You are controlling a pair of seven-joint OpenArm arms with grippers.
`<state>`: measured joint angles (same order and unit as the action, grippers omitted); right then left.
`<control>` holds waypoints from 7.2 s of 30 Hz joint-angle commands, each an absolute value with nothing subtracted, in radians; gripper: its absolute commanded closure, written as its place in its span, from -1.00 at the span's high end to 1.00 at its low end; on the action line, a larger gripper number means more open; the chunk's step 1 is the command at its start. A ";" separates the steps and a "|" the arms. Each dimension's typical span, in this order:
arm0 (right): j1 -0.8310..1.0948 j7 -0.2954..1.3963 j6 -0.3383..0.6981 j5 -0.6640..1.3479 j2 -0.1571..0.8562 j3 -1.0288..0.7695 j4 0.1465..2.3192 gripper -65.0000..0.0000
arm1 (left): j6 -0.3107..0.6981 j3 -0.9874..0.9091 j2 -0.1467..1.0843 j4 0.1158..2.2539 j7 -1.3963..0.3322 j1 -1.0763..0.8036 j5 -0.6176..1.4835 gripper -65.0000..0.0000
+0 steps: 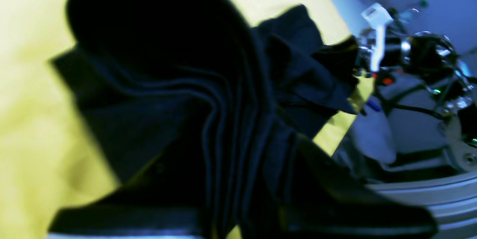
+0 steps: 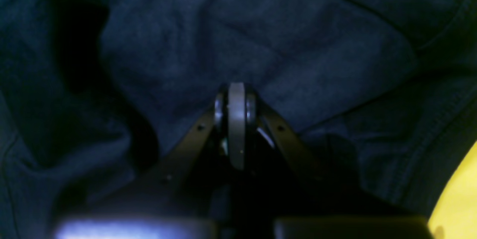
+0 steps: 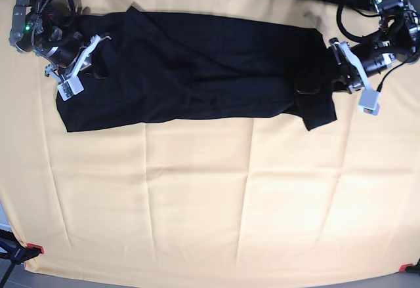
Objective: Fold the T-shirt properly
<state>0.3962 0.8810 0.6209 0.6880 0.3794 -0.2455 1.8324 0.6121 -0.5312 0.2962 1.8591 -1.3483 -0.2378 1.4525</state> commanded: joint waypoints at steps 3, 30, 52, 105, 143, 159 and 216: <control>0.393 0.886 0.618 0.680 0.390 -0.249 1.843 -1.00 | 0.660 -0.473 0.270 1.877 -1.309 -0.232 1.484 -1.00; 0.393 0.909 0.621 0.683 0.390 -0.249 1.843 -1.00 | 0.698 -0.360 0.125 1.877 -1.256 -0.232 1.484 0.18; 0.358 0.908 0.622 0.796 0.390 -0.286 1.878 -1.00 | 0.680 -0.360 0.119 1.876 -1.103 -0.236 1.110 -1.00; 0.391 1.129 0.530 1.082 0.391 -0.575 1.645 0.23 | 0.474 -0.126 0.171 1.876 -0.966 -0.271 0.595 -1.00; 0.250 1.145 0.635 1.055 0.395 -0.466 1.649 -1.00 | 0.477 -0.258 0.172 1.988 -0.980 -0.271 0.653 -0.42; 0.205 1.058 0.456 0.756 0.499 -0.542 1.748 -1.00 | 0.441 -0.539 0.280 2.017 -0.994 -0.279 0.744 -0.05; 0.165 1.126 0.698 1.014 0.075 0.132 2.150 0.30 | 0.441 -0.537 0.280 2.006 -0.995 -0.311 0.776 -0.05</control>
